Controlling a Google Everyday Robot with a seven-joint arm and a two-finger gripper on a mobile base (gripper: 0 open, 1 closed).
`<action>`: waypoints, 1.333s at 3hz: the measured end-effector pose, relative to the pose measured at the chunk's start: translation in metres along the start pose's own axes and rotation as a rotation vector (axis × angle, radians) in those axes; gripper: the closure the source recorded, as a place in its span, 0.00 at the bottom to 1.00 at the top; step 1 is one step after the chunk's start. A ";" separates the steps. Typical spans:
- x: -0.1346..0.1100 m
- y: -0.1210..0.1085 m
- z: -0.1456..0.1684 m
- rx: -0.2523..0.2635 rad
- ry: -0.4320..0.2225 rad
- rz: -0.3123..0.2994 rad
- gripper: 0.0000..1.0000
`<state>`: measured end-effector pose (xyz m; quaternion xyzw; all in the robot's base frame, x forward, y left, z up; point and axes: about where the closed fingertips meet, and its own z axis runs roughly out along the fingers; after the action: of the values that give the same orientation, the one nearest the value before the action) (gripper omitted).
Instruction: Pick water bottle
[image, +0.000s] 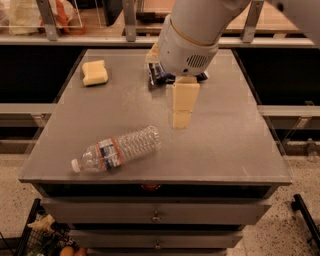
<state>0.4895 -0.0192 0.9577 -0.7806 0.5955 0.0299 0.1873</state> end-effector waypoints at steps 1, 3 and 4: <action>-0.012 0.006 0.047 -0.111 -0.018 -0.026 0.00; -0.018 0.020 0.107 -0.228 0.033 -0.021 0.00; -0.023 0.019 0.116 -0.237 0.044 -0.018 0.00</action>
Offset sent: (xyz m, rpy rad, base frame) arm -0.0075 0.0577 -0.1188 -0.1243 0.2458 0.1121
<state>0.4852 0.0362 0.8513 -0.8032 0.5846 0.0812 0.0807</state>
